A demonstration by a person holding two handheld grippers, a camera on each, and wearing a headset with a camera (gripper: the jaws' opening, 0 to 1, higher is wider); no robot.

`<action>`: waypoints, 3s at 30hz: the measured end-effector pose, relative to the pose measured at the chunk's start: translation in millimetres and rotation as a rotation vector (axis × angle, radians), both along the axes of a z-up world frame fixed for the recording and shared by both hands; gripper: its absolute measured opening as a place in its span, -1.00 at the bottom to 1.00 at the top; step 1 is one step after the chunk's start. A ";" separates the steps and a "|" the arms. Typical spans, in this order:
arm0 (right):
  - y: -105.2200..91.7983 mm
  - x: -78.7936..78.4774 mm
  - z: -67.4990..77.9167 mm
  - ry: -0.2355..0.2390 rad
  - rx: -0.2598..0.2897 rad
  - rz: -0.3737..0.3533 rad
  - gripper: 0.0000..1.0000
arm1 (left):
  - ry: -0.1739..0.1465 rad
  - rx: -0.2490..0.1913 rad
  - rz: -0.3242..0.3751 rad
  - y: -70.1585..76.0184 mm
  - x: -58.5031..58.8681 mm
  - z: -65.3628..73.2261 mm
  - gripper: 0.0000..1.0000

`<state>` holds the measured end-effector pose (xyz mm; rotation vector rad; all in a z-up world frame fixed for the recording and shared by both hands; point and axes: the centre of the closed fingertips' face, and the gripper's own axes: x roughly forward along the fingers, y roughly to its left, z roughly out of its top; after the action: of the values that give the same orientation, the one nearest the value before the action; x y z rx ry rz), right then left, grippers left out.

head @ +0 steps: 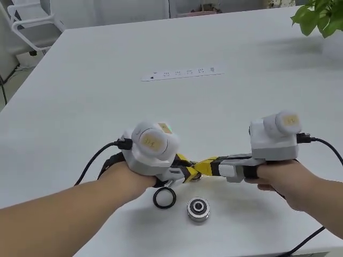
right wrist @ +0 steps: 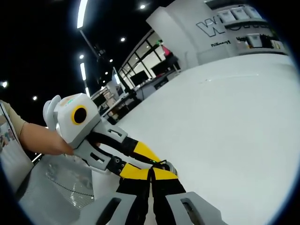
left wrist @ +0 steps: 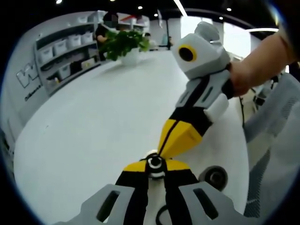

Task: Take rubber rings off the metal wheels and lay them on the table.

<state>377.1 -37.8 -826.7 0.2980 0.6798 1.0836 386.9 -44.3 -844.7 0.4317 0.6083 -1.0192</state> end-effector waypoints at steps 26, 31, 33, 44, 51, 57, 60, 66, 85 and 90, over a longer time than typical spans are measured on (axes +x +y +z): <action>-4.6 11.1 0.0 0.056 0.015 -0.108 -1.00 | 0.000 -0.010 0.006 -0.6 0.2 -0.2 -0.75; -6.7 9.8 -2.3 0.051 0.003 -0.106 -1.00 | -0.002 -0.011 0.002 -0.8 0.5 -0.2 -0.74; -7.2 9.8 -2.8 0.047 0.003 -0.104 -1.00 | 0.009 -0.017 0.009 -1.3 0.9 -0.1 -0.73; -10.3 12.1 -3.2 0.049 0.002 -0.099 -1.00 | 0.019 -0.041 0.002 -0.5 0.1 7.3 -0.68; -9.3 11.6 -0.5 0.046 0.008 -0.101 -1.00 | 0.022 -0.074 0.000 -0.7 -3.7 17.0 -0.56; -9.5 9.3 4.7 0.042 0.017 -0.102 -1.00 | 0.015 -0.088 -0.017 -0.7 -10.6 24.7 -0.51; -9.7 8.8 6.9 0.043 0.023 -0.103 -1.00 | -0.004 -0.093 -0.034 -0.5 -14.1 30.2 -0.48; -10.9 7.4 9.7 0.043 0.028 -0.105 -1.00 | -0.018 -0.121 -0.040 0.7 -18.8 41.9 -0.41; -7.3 2.0 21.1 0.030 0.031 -0.091 -1.00 | -0.043 -0.172 -0.040 18.9 -37.6 66.3 -0.12; -5.2 1.2 24.1 0.025 0.030 -0.082 -1.00 | -0.043 -0.182 -0.039 25.0 -43.5 70.4 -0.05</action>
<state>378.3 -42.9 -802.7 0.3635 0.6686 1.0139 343.4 -19.3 -774.3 0.3053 0.4655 -1.0894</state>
